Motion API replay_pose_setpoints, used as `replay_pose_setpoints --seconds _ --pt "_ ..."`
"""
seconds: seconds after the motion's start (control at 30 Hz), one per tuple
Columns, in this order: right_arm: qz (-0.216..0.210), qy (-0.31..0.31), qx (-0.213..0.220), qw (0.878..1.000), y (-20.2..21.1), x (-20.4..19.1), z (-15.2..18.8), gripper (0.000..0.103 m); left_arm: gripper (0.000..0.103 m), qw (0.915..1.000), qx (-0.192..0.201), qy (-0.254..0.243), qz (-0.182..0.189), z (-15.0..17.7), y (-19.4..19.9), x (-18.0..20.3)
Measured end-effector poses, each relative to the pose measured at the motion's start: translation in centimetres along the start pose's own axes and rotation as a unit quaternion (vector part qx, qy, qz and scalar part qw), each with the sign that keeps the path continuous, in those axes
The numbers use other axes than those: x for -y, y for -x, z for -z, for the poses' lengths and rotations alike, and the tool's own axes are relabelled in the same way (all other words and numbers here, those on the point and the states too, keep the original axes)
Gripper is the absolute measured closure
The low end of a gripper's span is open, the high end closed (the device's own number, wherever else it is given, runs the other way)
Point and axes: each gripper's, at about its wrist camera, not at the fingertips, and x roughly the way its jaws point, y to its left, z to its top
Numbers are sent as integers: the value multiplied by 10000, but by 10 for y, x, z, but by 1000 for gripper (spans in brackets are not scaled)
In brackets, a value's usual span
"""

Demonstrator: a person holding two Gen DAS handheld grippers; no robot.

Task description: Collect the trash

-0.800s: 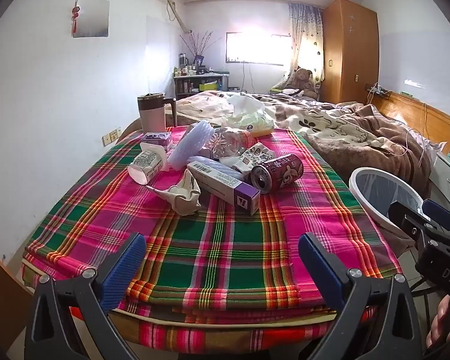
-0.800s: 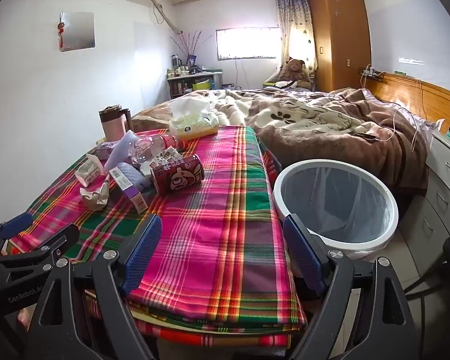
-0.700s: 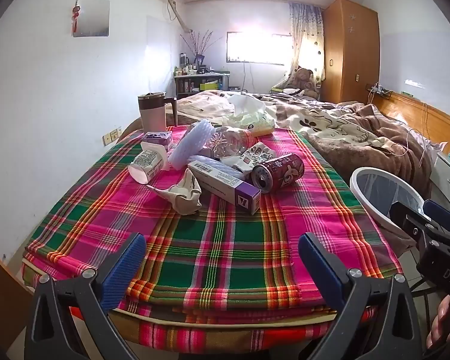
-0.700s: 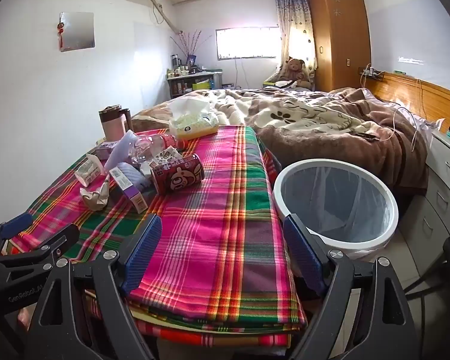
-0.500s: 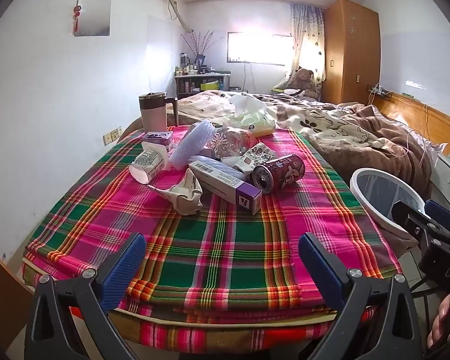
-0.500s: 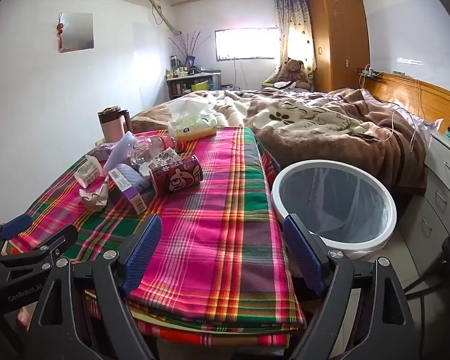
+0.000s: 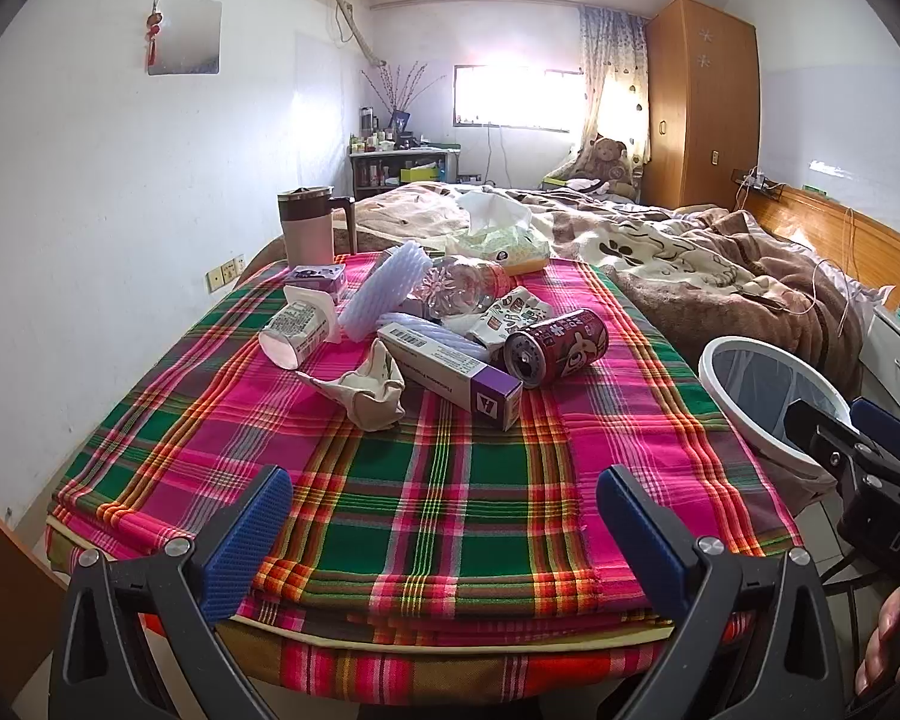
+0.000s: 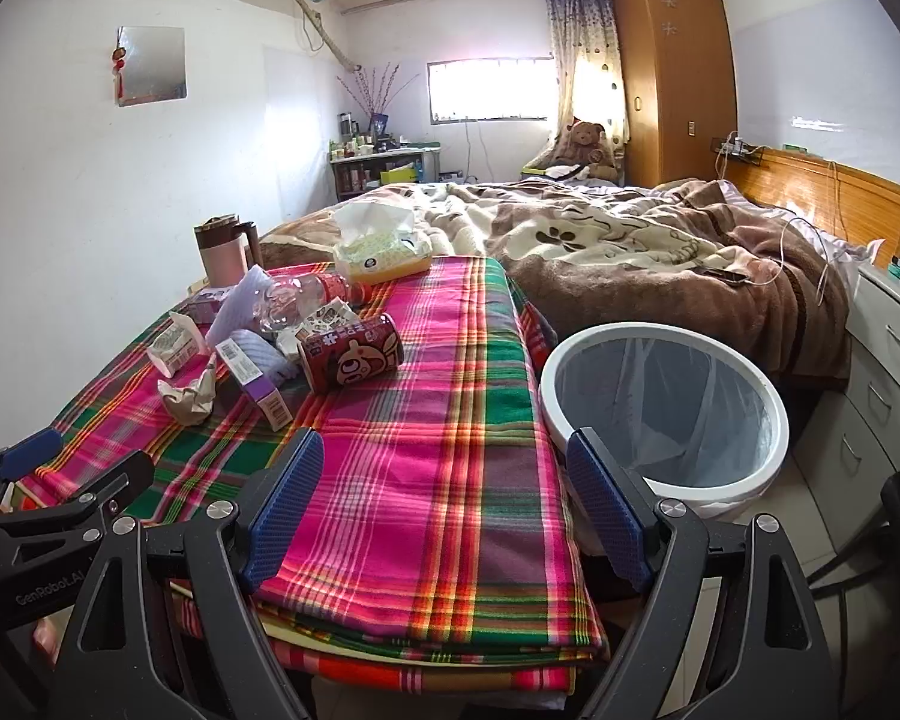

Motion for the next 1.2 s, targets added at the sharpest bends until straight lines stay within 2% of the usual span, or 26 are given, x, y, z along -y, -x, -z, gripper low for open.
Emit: replay_pose_setpoints --seconds 1.2 --pt "65 -2 11 10000 2 2 -1 18 0 10000 5 11 11 1 1 -1"
